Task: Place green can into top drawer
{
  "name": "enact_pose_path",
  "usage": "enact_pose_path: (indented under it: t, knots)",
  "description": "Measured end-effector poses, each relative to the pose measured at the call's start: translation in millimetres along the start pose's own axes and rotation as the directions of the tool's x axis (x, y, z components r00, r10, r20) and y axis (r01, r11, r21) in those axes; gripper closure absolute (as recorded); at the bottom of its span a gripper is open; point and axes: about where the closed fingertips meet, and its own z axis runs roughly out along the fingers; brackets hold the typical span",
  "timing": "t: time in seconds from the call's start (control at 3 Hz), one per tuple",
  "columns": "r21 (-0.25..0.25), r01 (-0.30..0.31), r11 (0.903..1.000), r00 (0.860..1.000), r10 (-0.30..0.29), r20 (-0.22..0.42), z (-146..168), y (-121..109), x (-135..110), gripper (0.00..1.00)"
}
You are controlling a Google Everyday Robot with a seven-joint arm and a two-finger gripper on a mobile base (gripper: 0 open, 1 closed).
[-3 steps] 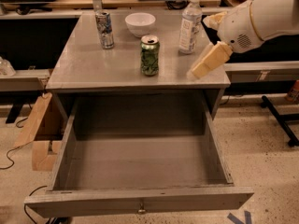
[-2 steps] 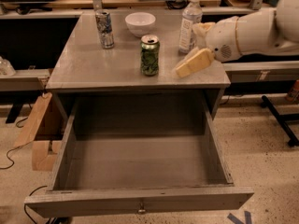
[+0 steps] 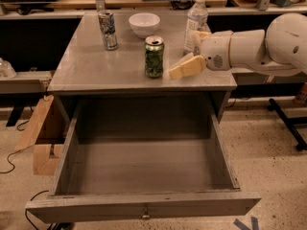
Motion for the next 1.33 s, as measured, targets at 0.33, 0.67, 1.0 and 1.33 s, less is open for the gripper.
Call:
enact_pose_path:
  t: [0.33,0.67,1.0,1.33]
  knots:
    - [0.001,0.027,0.9996,0.999,-0.027,0.037,22,-12,3,0.00]
    - [-0.009,0.056,0.9984,0.996,-0.055,0.067,52,-30,9,0.00]
    - [-0.020,0.048,0.9987,0.995,-0.046,0.088,76,-39,12,0.00]
    - [-0.045,0.004,0.9990,0.992,0.002,0.124,94,-35,13,0.14]
